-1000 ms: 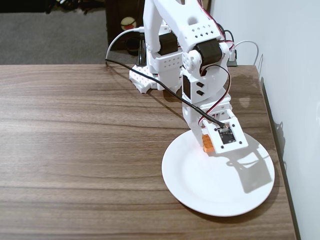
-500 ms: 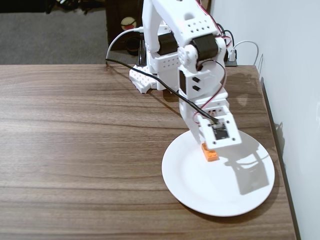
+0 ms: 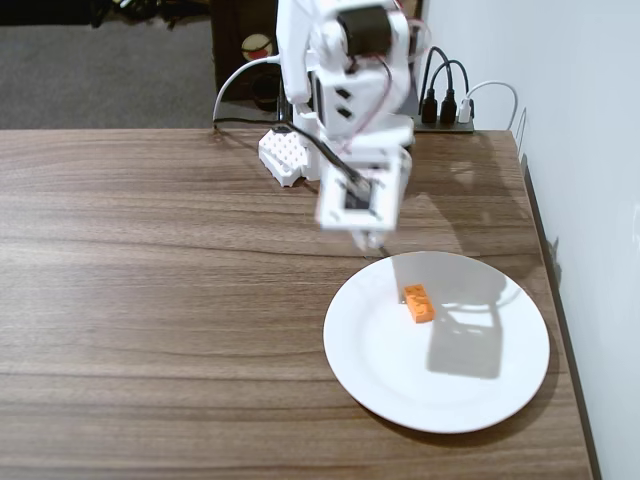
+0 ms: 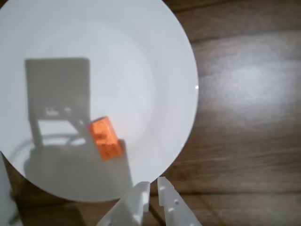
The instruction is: Grasp a lego block and put it on the plate.
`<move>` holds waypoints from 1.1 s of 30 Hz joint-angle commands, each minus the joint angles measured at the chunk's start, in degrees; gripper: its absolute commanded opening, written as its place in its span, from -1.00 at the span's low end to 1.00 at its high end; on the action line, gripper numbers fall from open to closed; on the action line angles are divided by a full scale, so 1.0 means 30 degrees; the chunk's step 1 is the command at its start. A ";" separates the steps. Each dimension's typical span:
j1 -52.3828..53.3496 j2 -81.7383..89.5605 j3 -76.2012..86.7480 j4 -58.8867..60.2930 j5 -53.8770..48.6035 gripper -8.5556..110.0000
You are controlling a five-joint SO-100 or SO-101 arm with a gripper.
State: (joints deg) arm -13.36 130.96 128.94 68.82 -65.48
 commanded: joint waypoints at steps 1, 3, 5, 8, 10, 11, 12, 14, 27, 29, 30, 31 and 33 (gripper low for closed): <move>0.1113 0.1934 0.0469 0.0352 0.0879 -0.85; 0.1729 0.2959 0.1260 0.0352 0.1729 -0.85; 0.2109 0.4072 0.2080 0.0381 0.2607 -0.85; 0.2432 0.5537 0.3193 0.0469 0.4160 -0.85; 0.2725 0.6533 0.3867 0.0381 0.5684 -0.85; 0.2900 0.6943 0.4131 0.0352 0.6299 -0.85; 0.3047 0.7383 0.4424 0.0352 0.6943 -0.85; 0.3457 0.8145 0.4922 0.0322 0.8320 -0.85; 0.6650 1.4883 0.8555 0.0557 1.7402 -0.85; 0.6973 1.5791 0.9111 0.0762 1.8047 -0.85; 0.7031 1.6230 0.9346 0.0850 1.8369 -0.85; 0.7061 1.6641 0.9492 0.0996 1.8662 -0.85; 0.6943 1.7344 0.9697 0.1289 1.9102 -0.85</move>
State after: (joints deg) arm 7.91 180.88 157.94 72.07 -9.49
